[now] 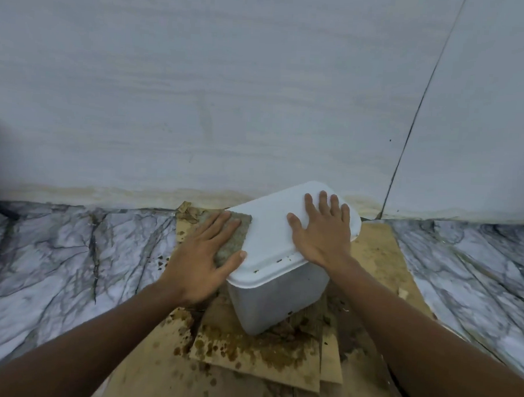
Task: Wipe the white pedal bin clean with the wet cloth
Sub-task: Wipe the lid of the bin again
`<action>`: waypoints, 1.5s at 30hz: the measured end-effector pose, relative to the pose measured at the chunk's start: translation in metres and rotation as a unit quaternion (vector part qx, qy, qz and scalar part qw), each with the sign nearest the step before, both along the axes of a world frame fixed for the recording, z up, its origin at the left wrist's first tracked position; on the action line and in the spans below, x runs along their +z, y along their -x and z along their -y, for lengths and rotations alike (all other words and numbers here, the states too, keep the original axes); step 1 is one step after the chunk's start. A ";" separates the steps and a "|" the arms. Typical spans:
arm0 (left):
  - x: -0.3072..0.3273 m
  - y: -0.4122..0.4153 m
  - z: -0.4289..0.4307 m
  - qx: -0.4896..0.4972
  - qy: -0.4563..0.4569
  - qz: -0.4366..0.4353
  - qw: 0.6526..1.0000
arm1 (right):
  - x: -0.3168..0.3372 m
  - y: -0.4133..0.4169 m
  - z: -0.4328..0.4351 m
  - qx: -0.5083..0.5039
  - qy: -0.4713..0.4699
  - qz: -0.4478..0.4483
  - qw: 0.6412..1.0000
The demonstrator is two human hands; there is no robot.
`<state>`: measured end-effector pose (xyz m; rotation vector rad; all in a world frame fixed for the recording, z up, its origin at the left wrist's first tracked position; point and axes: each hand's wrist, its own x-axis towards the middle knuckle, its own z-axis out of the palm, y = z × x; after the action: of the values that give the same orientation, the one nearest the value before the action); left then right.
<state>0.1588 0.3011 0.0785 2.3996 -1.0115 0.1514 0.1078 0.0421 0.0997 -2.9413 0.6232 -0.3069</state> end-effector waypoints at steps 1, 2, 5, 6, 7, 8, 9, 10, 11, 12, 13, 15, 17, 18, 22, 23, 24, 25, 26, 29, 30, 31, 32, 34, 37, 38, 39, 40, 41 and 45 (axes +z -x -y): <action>0.002 0.000 0.006 0.003 -0.003 -0.021 1.000 | 0.000 0.002 0.005 -0.007 -0.009 -0.009 1.000; 0.003 0.000 0.013 0.004 -0.005 -0.036 0.999 | 0.000 0.002 0.011 -0.009 -0.019 -0.019 1.000; 0.006 0.006 0.039 0.012 -0.003 -0.039 0.999 | -0.001 0.003 0.035 -0.010 -0.046 -0.048 0.998; 0.007 0.008 0.048 0.015 -0.001 -0.038 0.999 | -0.003 0.004 0.043 -0.013 -0.052 -0.056 0.997; 0.007 0.009 0.058 0.016 0.002 -0.041 0.999 | -0.004 0.005 0.051 -0.015 -0.057 -0.061 0.996; 0.007 0.009 0.067 0.016 0.006 -0.042 0.999 | -0.006 0.006 0.060 -0.018 -0.063 -0.064 0.996; 0.009 0.007 0.077 0.015 0.009 -0.040 0.999 | -0.008 0.007 0.069 -0.021 -0.071 -0.061 0.995; 0.011 0.003 0.086 0.013 0.009 -0.033 0.999 | -0.011 0.007 0.078 -0.024 -0.080 -0.055 0.995; 0.014 -0.003 0.094 0.011 0.009 -0.025 1.000 | -0.012 0.006 0.085 -0.029 -0.088 -0.046 0.995; 0.017 -0.010 0.102 0.008 0.012 -0.018 1.000 | -0.013 0.005 0.091 -0.034 -0.096 -0.037 0.994; 0.021 -0.018 0.109 0.005 0.015 -0.012 1.000 | -0.014 0.003 0.096 -0.040 -0.104 -0.031 0.993; 0.030 -0.033 0.123 -0.003 0.016 0.003 1.000 | -0.014 -0.003 0.105 -0.060 -0.121 -0.020 0.991; 0.040 -0.047 0.138 -0.018 0.002 0.014 1.000 | -0.013 -0.009 0.113 -0.087 -0.134 -0.007 0.987; 0.044 -0.053 0.144 -0.029 -0.007 0.012 0.999 | -0.013 -0.012 0.116 -0.100 -0.139 -0.001 0.985; 0.055 -0.073 0.146 -0.063 -0.014 0.009 0.998 | -0.013 -0.022 0.110 -0.134 -0.144 0.003 0.980; 0.053 -0.077 0.140 -0.063 -0.012 0.003 0.998 | -0.012 -0.025 0.103 -0.137 -0.138 0.002 0.981; 0.050 -0.081 0.132 -0.059 -0.010 -0.006 0.998 | -0.011 -0.029 0.095 -0.137 -0.130 -0.001 0.982; 0.044 -0.085 0.121 -0.053 -0.010 -0.015 0.998 | -0.010 -0.033 0.084 -0.134 -0.123 -0.006 0.983; 0.038 -0.090 0.108 -0.045 -0.012 -0.025 0.999 | -0.009 -0.037 0.071 -0.127 -0.115 -0.012 0.985; 0.019 -0.102 0.069 -0.013 0.004 -0.057 0.998 | -0.007 -0.048 0.029 -0.107 -0.086 -0.026 0.990; 0.014 -0.106 0.058 -0.007 0.016 -0.065 0.998 | -0.005 -0.053 0.017 -0.106 -0.072 -0.028 0.991; 0.012 -0.110 0.048 -0.005 0.027 -0.072 0.997 | -0.002 -0.057 0.007 -0.105 -0.057 -0.031 0.992; 0.011 -0.113 0.041 -0.003 0.034 -0.077 0.996 | 0.002 -0.060 -0.002 -0.104 -0.048 -0.038 0.993; 0.009 -0.120 0.028 0.004 0.045 -0.084 0.995 | 0.010 -0.065 -0.015 -0.090 -0.039 -0.057 0.993; 0.005 -0.130 0.018 0.016 0.055 -0.094 0.994 | 0.018 -0.067 -0.024 -0.072 -0.033 -0.081 0.994; 0.005 -0.131 0.019 0.015 0.053 -0.097 0.994 | 0.018 -0.064 -0.025 -0.073 -0.033 -0.086 0.993; 0.005 -0.131 0.022 0.011 0.049 -0.099 0.994 | 0.017 -0.061 -0.023 -0.077 -0.036 -0.089 0.992; 0.006 -0.130 0.028 0.003 0.043 -0.099 0.994 | 0.016 -0.057 -0.019 -0.085 -0.042 -0.090 0.991; 0.007 -0.129 0.035 -0.005 0.035 -0.094 0.995 | 0.014 -0.052 -0.015 -0.094 -0.052 -0.090 0.990; 0.015 -0.120 0.072 -0.041 -0.008 -0.060 0.997 | 0.002 -0.024 0.007 -0.133 -0.101 -0.084 0.982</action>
<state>0.2791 0.2286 0.0938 2.3461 -1.0573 -0.0315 0.1316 0.0356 0.1018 -2.7080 1.0089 -0.0137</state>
